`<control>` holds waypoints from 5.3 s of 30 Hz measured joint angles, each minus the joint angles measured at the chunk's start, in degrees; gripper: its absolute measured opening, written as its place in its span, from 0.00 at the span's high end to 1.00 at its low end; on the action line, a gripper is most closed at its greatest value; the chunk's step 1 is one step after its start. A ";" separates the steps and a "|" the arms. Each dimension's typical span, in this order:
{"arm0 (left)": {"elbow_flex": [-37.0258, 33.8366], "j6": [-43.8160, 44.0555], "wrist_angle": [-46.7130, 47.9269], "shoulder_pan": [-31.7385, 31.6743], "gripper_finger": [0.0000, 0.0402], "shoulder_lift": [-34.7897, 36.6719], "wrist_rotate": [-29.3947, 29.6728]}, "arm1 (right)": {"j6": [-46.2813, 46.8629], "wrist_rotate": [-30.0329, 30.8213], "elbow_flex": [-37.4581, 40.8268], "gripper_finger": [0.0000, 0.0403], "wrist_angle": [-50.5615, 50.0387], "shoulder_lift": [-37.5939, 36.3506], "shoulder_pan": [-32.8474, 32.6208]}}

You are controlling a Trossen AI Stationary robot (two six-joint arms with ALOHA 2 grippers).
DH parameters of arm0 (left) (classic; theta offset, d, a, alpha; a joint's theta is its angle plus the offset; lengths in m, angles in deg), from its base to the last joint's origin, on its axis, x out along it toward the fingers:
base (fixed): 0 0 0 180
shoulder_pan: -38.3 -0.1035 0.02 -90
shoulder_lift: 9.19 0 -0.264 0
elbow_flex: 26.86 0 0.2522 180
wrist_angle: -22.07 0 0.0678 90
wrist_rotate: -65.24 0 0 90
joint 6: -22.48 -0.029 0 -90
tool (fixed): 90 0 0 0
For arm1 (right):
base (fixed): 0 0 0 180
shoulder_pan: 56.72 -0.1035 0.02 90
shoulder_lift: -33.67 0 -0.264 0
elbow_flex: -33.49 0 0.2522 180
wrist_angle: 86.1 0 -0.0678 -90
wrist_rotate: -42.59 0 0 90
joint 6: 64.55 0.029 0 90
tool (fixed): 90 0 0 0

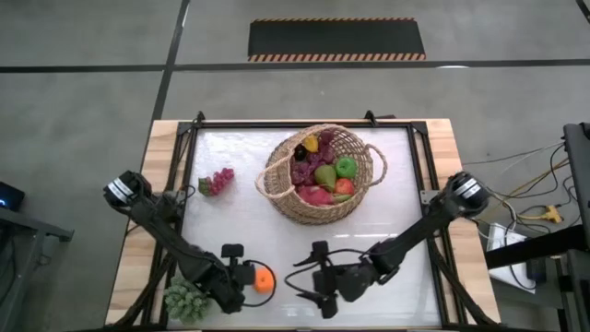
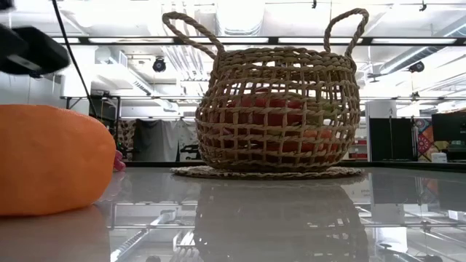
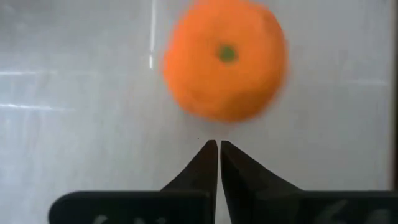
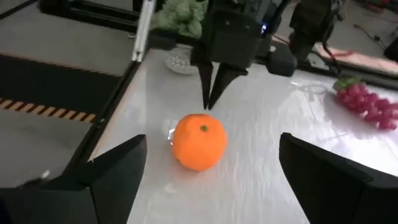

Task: Build produce basket
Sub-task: Put the orange into the brown basket, then put the purple grapes into the brown basket

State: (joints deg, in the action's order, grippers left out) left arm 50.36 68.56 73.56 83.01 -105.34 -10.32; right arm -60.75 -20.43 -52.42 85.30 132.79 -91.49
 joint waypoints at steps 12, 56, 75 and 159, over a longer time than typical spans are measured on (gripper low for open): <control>-7.96 -2.03 -16.71 -0.46 1.00 -0.26 4.06 | 6.06 -2.38 -9.53 0.18 -0.31 14.52 4.22; -8.65 -30.12 -22.71 -0.48 1.00 10.56 14.79 | 8.96 -13.87 -14.74 0.35 -25.26 6.19 7.77; -9.04 -70.20 -34.24 -2.80 1.00 17.43 25.18 | 15.71 9.10 -14.74 0.36 -45.71 -16.64 21.04; -14.52 -34.47 -35.23 -4.57 1.00 19.61 31.33 | -2.46 2.72 19.44 0.19 -11.42 -26.40 4.33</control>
State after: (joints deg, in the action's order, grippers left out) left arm 35.84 34.09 38.34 78.44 -85.72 21.01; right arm -63.21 -17.71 -32.98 73.89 106.39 -87.16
